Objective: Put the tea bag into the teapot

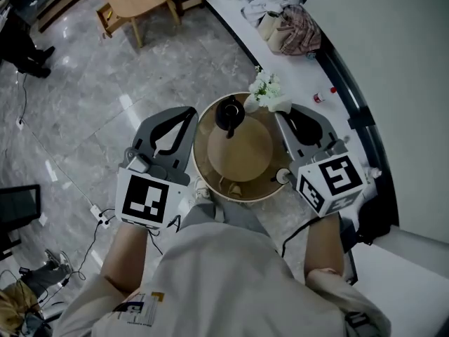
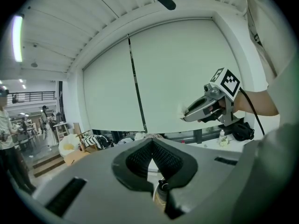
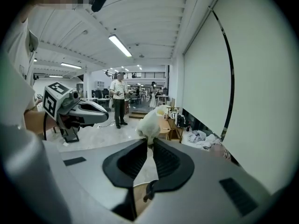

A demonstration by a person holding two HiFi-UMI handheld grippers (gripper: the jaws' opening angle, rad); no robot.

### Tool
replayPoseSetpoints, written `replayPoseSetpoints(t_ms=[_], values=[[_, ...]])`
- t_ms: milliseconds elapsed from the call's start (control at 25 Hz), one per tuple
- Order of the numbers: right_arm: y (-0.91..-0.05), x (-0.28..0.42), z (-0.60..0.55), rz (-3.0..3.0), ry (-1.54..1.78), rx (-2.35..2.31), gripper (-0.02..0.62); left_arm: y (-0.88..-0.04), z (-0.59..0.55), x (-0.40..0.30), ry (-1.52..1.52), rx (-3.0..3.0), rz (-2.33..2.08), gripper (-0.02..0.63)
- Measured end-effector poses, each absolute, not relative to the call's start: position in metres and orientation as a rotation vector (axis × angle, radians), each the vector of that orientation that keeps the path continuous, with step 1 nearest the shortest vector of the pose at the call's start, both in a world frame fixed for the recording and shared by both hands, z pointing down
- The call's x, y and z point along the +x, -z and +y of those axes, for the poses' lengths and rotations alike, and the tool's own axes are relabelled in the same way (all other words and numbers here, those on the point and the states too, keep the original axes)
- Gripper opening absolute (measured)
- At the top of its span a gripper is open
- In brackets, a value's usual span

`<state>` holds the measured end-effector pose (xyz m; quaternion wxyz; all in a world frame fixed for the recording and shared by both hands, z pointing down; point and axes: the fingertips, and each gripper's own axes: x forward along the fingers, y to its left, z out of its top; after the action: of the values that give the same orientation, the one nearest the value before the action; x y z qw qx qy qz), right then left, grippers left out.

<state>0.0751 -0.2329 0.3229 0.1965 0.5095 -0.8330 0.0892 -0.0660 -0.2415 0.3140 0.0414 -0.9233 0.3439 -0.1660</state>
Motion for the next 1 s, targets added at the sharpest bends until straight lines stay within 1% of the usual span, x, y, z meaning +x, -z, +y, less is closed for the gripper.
replayPoseSetpoints(t_ms=[280, 560, 840, 1000], values=[[-0.378, 0.076, -0.272, -2.268, -0.288, 1.27, 0.04, -0.352, -0.271, -0.042, 0.564, -2.854, 1.078, 0.008], [-0.448, 0.064, -0.312, -2.256, -0.431, 1.178, 0.04, -0.405, -0.305, -0.037, 0.657, -2.918, 1.082, 0.008], [-0.532, 0.073, -0.341, -2.183, -0.593, 1.11, 0.04, -0.477, -0.331, -0.011, 0.783, -2.943, 1.003, 0.008], [-0.593, 0.07, -0.351, -2.11, -0.67, 1.085, 0.04, -0.517, -0.353, -0.011, 0.782, -2.932, 1.049, 0.008]])
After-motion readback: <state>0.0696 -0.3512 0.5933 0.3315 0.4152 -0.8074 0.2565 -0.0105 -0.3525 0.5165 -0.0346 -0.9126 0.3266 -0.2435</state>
